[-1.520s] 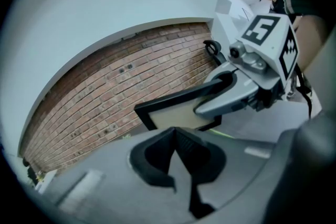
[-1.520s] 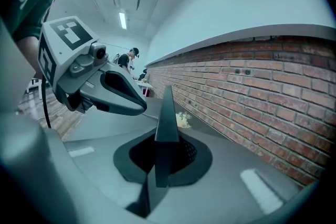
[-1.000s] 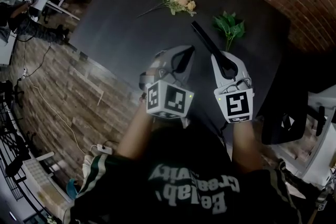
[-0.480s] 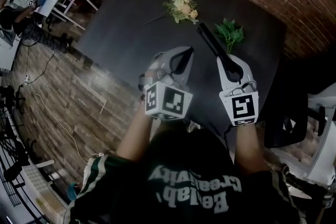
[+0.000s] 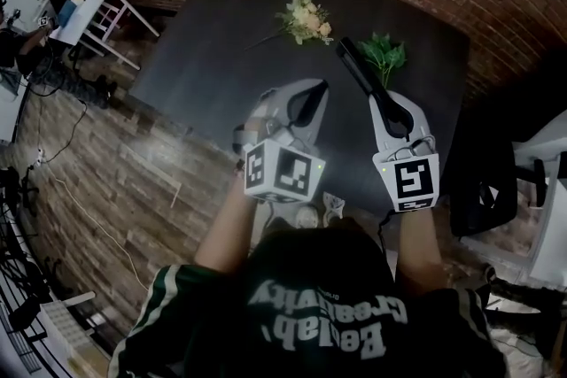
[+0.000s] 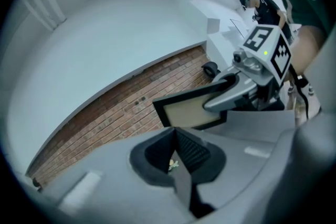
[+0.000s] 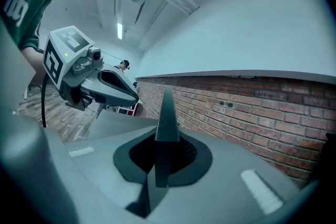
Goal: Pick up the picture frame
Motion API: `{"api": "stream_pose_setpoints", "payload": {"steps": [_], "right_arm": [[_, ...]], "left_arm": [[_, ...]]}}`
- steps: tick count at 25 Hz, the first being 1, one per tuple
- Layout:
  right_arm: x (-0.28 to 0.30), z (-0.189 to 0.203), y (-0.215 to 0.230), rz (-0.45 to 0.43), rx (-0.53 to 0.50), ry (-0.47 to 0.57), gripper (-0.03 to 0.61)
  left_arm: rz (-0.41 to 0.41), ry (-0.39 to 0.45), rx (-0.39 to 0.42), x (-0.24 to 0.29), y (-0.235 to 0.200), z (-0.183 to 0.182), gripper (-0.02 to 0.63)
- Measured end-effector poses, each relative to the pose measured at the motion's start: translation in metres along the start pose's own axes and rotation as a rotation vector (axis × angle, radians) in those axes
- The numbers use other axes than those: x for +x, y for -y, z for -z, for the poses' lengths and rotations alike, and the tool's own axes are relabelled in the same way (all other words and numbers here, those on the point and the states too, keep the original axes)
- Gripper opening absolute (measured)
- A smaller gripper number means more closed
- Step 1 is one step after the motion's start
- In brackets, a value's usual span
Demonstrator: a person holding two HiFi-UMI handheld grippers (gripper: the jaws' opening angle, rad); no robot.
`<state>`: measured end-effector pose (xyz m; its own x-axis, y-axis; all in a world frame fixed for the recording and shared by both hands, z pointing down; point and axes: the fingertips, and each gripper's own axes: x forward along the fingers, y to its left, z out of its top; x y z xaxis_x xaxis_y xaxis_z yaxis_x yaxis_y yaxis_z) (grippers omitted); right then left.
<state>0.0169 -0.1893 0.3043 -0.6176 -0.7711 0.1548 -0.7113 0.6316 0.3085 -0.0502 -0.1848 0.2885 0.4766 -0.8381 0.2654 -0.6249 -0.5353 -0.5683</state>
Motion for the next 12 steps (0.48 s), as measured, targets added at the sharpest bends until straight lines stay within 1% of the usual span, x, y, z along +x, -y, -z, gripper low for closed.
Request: {"api": "stream_pose_setpoints", "payload": {"steps": [4,12], "right_arm": [[-0.013,-0.016,-0.018,0.019,-0.024,0.031,0.020],[-0.034,-0.032,-0.052,0.040,-0.037,0.005,0.021]], "left_arm": [[-0.006,0.020,-0.012,-0.023,0.000,0.000,0.003],[0.000,0.066,-0.009,-0.064,0.004,-0.001,0.003]]}}
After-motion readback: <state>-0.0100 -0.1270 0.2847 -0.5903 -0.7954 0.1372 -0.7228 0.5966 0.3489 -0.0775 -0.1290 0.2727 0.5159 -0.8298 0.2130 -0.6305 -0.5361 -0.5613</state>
